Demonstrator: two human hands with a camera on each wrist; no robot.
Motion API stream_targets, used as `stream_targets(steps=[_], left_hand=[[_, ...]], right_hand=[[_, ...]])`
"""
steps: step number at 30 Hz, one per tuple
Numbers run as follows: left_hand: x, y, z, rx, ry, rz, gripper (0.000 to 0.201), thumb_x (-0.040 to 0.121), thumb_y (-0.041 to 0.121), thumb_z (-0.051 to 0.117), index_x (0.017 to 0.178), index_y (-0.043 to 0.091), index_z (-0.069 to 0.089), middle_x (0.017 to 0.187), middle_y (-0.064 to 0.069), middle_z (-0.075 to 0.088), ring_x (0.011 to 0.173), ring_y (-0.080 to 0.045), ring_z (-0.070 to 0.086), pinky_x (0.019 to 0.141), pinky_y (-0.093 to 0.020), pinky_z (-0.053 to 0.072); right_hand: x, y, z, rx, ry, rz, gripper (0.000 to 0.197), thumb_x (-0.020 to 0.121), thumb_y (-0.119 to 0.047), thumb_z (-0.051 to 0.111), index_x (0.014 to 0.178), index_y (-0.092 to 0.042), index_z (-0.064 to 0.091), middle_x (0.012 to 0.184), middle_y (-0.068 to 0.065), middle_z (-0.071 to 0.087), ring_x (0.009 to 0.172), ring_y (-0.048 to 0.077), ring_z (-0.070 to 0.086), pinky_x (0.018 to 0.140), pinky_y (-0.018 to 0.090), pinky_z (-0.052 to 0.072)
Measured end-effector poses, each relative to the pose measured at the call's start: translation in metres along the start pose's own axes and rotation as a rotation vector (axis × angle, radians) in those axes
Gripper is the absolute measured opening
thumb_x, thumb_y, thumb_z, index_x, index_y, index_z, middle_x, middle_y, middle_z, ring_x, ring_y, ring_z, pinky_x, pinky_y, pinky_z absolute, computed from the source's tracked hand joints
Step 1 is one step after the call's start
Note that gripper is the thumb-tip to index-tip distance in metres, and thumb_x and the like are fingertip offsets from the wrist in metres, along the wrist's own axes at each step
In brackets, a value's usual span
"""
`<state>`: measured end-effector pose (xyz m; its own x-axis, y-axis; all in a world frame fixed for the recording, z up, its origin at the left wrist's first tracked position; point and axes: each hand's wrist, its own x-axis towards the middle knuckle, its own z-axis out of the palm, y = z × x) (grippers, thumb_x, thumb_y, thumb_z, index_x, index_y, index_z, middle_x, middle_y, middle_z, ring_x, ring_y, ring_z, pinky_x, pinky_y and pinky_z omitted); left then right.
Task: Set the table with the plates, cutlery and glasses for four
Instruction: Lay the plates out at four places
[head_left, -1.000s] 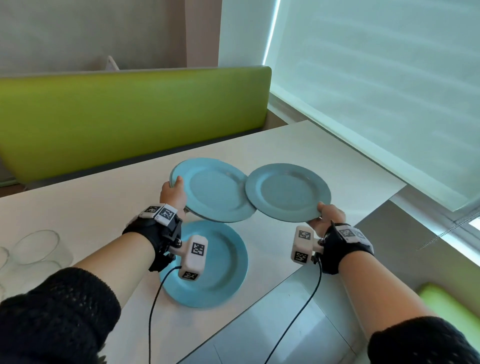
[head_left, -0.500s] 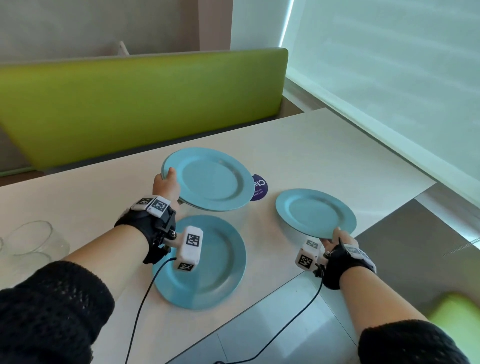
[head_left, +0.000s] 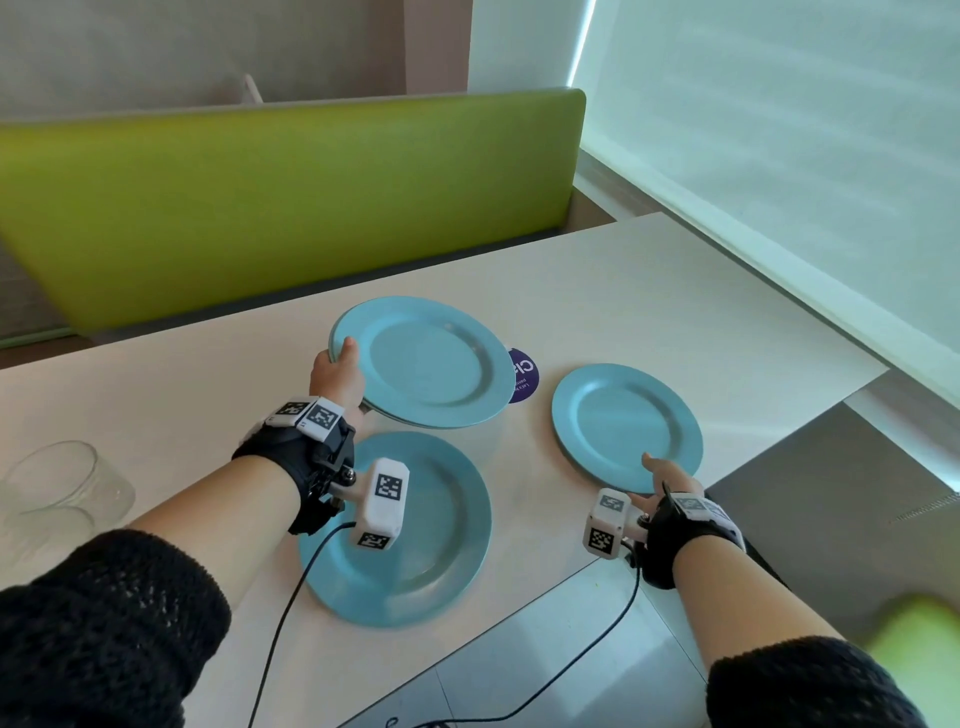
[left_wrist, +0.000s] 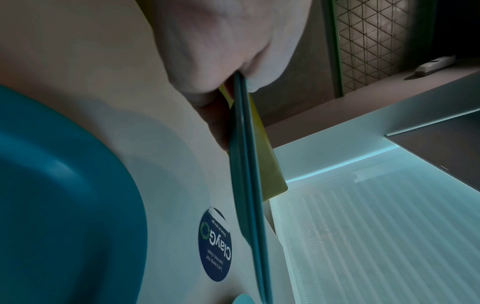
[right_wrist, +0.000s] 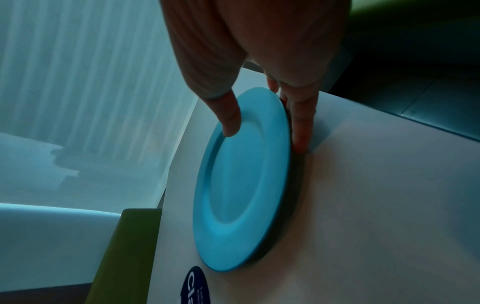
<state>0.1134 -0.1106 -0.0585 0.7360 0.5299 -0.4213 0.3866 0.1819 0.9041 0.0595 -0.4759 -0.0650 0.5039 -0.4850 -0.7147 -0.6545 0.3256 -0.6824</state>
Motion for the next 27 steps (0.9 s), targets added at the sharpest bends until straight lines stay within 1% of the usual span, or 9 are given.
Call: stream_targets(steps=[6,8,10,15,17,20,24,25,27], left_hand=[[-0.008,0.006,0.008,0.001,0.0,-0.005,0.064,0.082,0.054,0.043,0.131,0.015,0.043,0.126,-0.012,0.056,0.113,-0.034,0.057,0.098,-0.051,0.047],[-0.01,0.006,0.011,-0.013,-0.004,-0.006,0.058,0.086,0.051,0.044,0.13,0.014,0.044,0.125,-0.012,0.056,0.111,-0.034,0.058,0.096,-0.052,0.049],[-0.012,0.007,0.013,-0.011,-0.013,-0.003,0.057,0.086,0.052,0.044,0.13,0.015,0.044,0.126,-0.013,0.057,0.111,-0.035,0.058,0.096,-0.052,0.049],[-0.016,0.01,0.016,0.002,-0.017,-0.002,0.059,0.085,0.053,0.043,0.131,0.015,0.044,0.127,-0.013,0.056,0.112,-0.035,0.057,0.097,-0.052,0.048],[-0.018,0.011,0.017,-0.005,-0.02,-0.004,0.057,0.088,0.051,0.044,0.13,0.014,0.044,0.125,-0.012,0.057,0.111,-0.035,0.058,0.096,-0.052,0.049],[-0.02,0.01,0.018,-0.006,-0.032,-0.004,0.061,0.083,0.054,0.044,0.13,0.014,0.045,0.124,-0.012,0.057,0.11,-0.035,0.058,0.096,-0.052,0.048],[-0.022,0.011,0.017,-0.025,-0.039,-0.015,0.064,0.08,0.057,0.044,0.129,0.016,0.047,0.126,-0.012,0.058,0.11,-0.036,0.059,0.095,-0.053,0.049],[-0.026,0.013,0.017,-0.045,-0.05,-0.021,0.061,0.083,0.055,0.044,0.129,0.016,0.047,0.125,-0.011,0.059,0.109,-0.035,0.059,0.094,-0.053,0.05],[-0.031,0.016,0.016,-0.077,-0.076,-0.033,0.052,0.091,0.049,0.043,0.13,0.015,0.047,0.122,-0.01,0.059,0.107,-0.033,0.06,0.091,-0.049,0.052]], right_hand=[[0.003,0.005,0.007,-0.017,-0.019,-0.007,0.04,0.09,-0.015,0.058,0.127,-0.01,0.046,0.113,0.017,0.053,0.064,0.028,0.054,0.075,0.047,0.053],[0.005,0.008,0.009,-0.026,-0.032,-0.004,0.042,0.09,-0.015,0.057,0.13,-0.009,0.045,0.118,0.015,0.052,0.068,0.029,0.055,0.081,0.049,0.054],[0.004,0.012,0.011,-0.026,-0.028,-0.013,0.044,0.089,-0.017,0.058,0.13,-0.007,0.045,0.112,0.013,0.051,0.071,0.029,0.057,0.087,0.051,0.052],[0.004,0.018,0.013,-0.034,-0.008,-0.032,0.041,0.086,-0.017,0.057,0.124,-0.004,0.047,0.089,0.012,0.054,0.066,0.025,0.059,0.087,0.05,0.053],[0.003,0.021,0.011,-0.06,-0.007,-0.022,0.035,0.084,-0.02,0.057,0.116,-0.008,0.049,0.08,0.009,0.055,0.069,0.025,0.063,0.077,0.048,0.055],[-0.001,0.023,0.007,-0.131,0.004,0.011,0.032,0.078,-0.027,0.052,0.105,-0.011,0.052,0.094,0.008,0.065,0.08,0.025,0.067,0.07,0.042,0.051],[-0.008,0.009,0.014,-0.219,0.205,-0.049,0.055,0.078,-0.02,0.053,0.128,-0.002,0.038,0.126,0.015,0.053,0.11,0.035,0.056,0.081,0.035,0.04],[-0.017,0.001,0.022,-0.243,0.216,-0.105,0.055,0.079,-0.019,0.054,0.129,-0.001,0.036,0.125,0.017,0.052,0.112,0.035,0.055,0.08,0.036,0.039],[-0.023,-0.009,0.045,-0.2,0.071,-0.214,0.056,0.07,-0.028,0.061,0.119,-0.007,0.043,0.11,0.017,0.053,0.099,0.032,0.058,0.08,0.037,0.045]])
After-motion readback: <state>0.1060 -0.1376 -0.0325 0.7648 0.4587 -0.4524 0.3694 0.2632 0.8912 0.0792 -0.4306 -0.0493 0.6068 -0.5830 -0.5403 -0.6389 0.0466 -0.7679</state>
